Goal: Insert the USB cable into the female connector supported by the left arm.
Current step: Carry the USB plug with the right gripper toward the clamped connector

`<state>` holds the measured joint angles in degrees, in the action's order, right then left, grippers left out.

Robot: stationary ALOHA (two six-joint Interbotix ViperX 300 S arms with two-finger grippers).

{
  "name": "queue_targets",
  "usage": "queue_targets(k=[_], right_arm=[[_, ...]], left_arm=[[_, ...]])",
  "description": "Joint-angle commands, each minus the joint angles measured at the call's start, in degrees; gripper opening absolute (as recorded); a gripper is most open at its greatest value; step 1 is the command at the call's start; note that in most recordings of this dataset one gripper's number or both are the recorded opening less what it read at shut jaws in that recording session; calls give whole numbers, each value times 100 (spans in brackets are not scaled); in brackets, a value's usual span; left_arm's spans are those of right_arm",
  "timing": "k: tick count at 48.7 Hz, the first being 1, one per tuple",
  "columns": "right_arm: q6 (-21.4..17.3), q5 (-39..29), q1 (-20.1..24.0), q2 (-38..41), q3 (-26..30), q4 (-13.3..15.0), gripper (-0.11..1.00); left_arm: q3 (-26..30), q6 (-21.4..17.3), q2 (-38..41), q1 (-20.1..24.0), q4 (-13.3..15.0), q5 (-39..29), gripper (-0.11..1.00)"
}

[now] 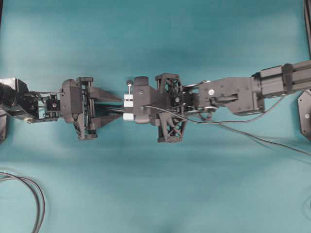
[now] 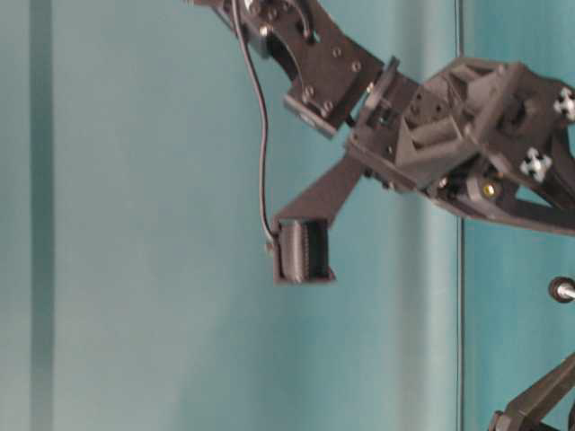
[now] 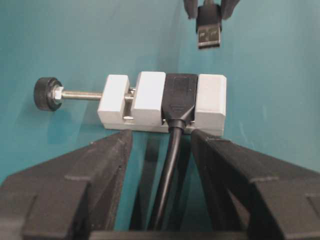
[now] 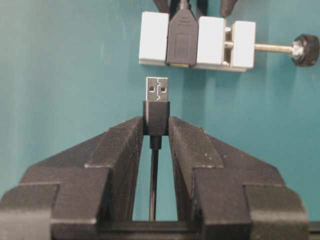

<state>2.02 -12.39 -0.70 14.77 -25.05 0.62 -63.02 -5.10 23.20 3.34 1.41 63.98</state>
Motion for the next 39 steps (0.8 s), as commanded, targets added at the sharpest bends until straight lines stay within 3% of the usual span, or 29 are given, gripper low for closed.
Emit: queue_targets(k=[1, 10, 21, 31, 39], right_arm=[[9, -229, 0, 9, 290, 9, 22], [-70, -492, 0, 44, 378, 220, 22], [-624, -536, 0, 53, 466, 729, 22], [-1099, -1099, 70, 167, 721, 1257, 22], [-1318, -1283, 105, 255, 870, 1397, 22]], left_arm=[[18, -97, -62, -62, -9, -44, 61], [9, -88, -62, -70, -9, -44, 61], [18, -70, -62, -97, -18, -70, 61], [18, -70, -53, -114, -9, -62, 62], [18, -70, -62, -123, -9, -70, 61]])
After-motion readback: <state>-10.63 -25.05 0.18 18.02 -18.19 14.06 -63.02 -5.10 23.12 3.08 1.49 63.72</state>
